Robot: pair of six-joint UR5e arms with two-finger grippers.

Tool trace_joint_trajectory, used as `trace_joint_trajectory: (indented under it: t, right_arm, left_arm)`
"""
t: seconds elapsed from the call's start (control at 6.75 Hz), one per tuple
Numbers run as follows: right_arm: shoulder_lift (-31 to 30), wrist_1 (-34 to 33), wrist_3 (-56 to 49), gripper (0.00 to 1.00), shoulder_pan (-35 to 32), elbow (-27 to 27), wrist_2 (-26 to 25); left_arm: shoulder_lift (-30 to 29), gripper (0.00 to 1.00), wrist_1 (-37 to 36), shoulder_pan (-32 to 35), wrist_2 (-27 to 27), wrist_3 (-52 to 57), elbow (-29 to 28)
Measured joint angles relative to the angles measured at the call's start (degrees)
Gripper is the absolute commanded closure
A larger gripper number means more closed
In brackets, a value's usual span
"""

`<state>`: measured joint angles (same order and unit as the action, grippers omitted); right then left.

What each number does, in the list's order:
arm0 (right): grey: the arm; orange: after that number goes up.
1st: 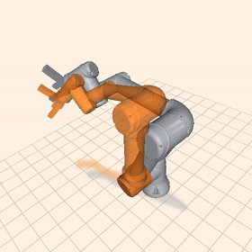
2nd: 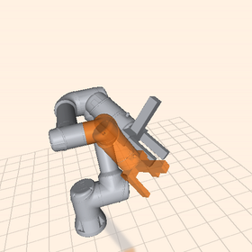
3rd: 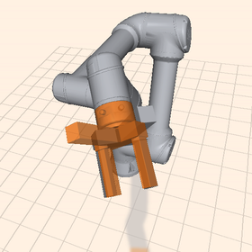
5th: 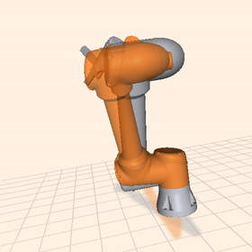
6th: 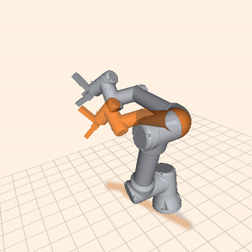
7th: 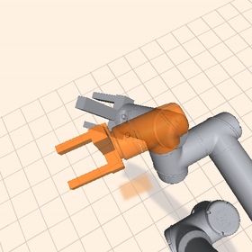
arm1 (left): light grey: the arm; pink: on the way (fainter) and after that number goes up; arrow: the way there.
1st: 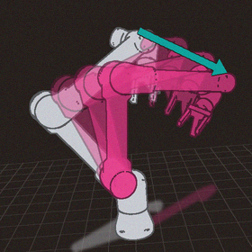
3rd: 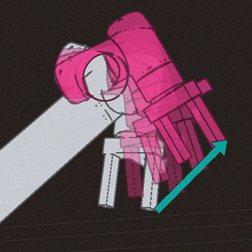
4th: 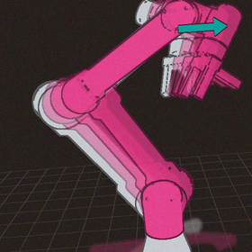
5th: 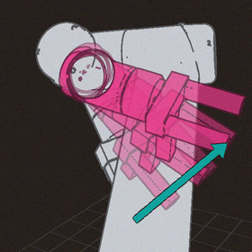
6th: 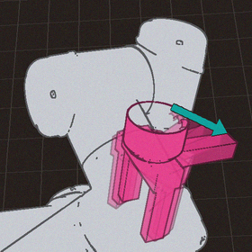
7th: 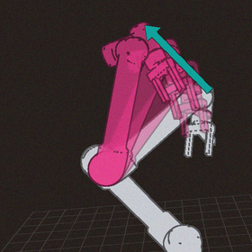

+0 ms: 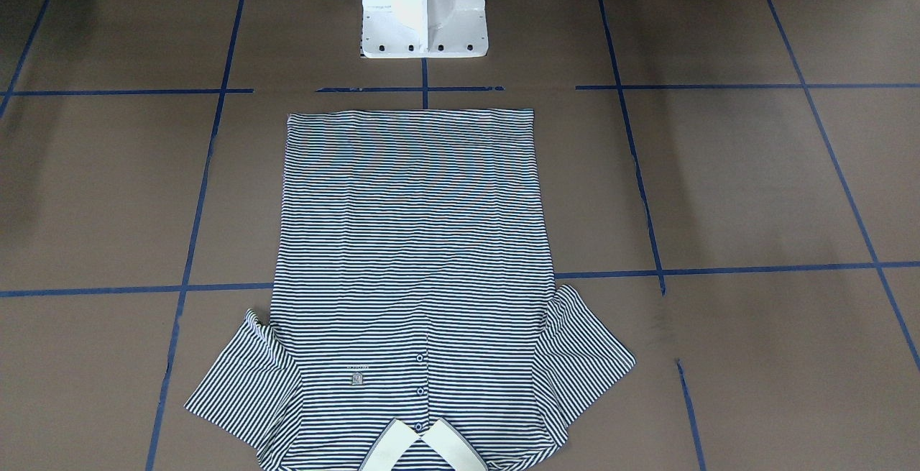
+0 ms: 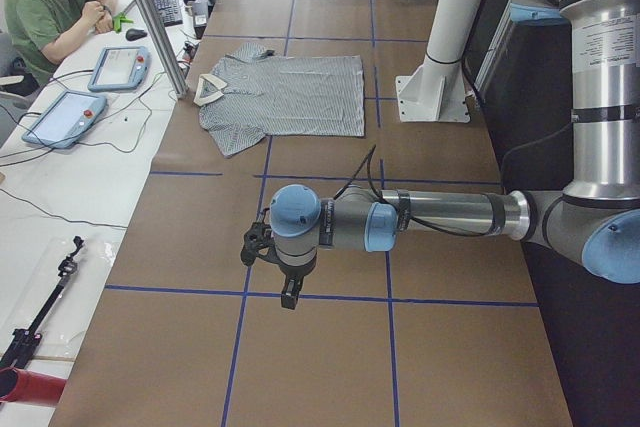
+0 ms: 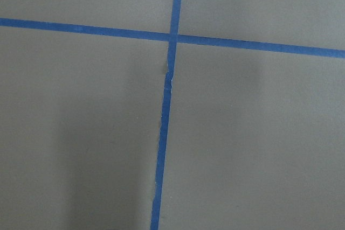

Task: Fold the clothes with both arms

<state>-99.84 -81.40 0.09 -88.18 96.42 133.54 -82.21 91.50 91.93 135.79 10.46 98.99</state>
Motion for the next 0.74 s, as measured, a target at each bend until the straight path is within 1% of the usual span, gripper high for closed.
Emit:
trace_joint_trajectory:
  t: [0.3, 0.59, 0.74]
  right_arm:
    - [0.08, 0.37, 0.0, 0.0, 0.02, 0.13, -0.03]
    - [0.32, 3.11, 0.17, 0.0, 0.06, 0.24, -0.05]
    - [1.54, 5.22, 0.37, 0.0, 0.55, 0.16, -0.2]
  left_arm:
    - [-0.06, 0.0, 0.08, -0.06, 0.01, 0.0, 0.05]
    - [-0.47, 0.0, 0.78, -0.17, 0.06, 0.12, 0.41]
    - [-1.07, 0.0, 2.53, -0.27, 0.19, 0.14, 0.48]
